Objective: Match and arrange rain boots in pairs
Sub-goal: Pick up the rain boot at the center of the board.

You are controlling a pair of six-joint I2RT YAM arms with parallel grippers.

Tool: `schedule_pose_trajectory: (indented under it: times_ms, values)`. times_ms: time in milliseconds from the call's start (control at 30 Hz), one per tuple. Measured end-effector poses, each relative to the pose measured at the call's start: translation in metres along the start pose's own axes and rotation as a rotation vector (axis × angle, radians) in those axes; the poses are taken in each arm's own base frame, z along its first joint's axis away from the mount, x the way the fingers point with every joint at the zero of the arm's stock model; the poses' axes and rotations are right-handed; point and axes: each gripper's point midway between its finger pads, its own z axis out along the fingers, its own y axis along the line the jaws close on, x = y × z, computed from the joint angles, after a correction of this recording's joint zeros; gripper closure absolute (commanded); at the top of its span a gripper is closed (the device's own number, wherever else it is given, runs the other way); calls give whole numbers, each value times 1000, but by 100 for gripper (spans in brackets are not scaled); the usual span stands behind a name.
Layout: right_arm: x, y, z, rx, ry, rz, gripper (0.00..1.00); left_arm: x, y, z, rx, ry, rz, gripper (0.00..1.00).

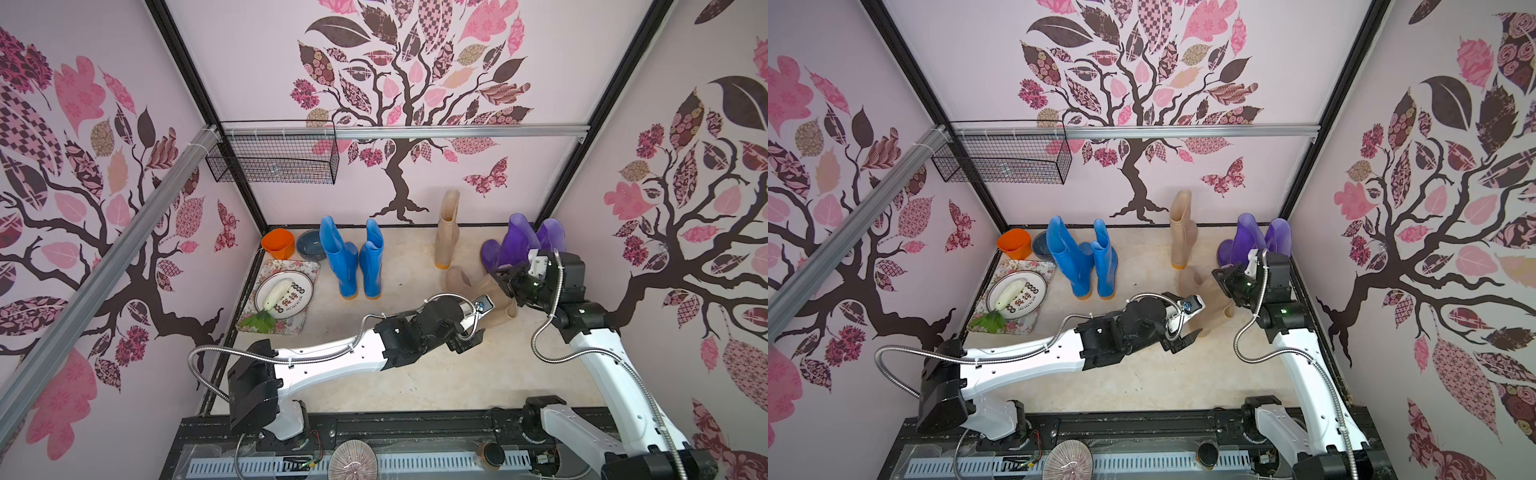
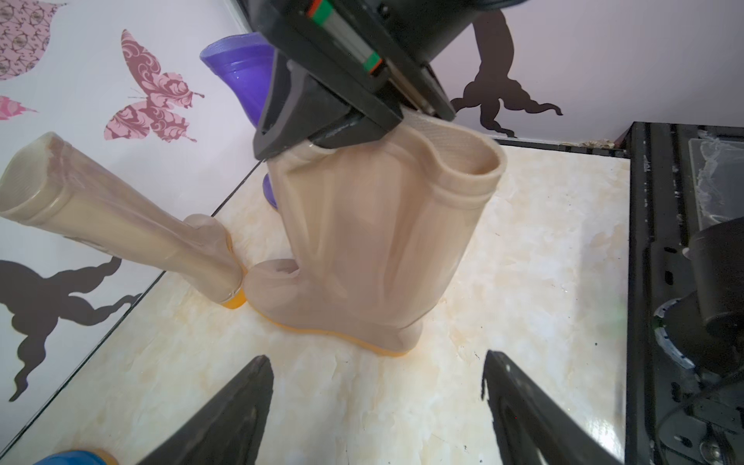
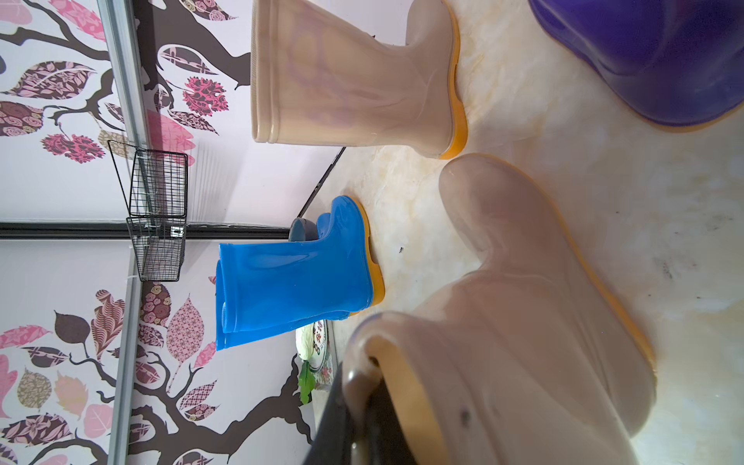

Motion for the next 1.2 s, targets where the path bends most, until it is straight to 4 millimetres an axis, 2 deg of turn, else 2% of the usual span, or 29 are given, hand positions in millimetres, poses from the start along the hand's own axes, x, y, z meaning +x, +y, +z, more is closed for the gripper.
schedule_pose_trajectory:
  times_ms: [233,367,533,800,900,1033,1167,1200]
  values:
    - [1,0,3,1,6,43,100,-6,-32,20,23,-70,11,16]
    - [1,0,3,2,7,56,100,3,-33,38,-14,-68,24,19]
    - [2,0,3,1,9,63,100,14,-30,57,-75,-66,47,28]
    - [5,4,4,-16,27,70,100,7,-26,61,-109,-103,61,40]
    - [6,7,4,-30,39,75,100,14,-27,67,-117,-87,69,47]
    - [8,8,4,-36,49,93,100,31,-28,79,-143,-41,90,63]
    - [8,8,4,-38,51,99,100,30,-24,80,-167,-37,103,79]
    - [8,8,4,-39,51,98,96,29,-23,80,-169,-38,105,85]
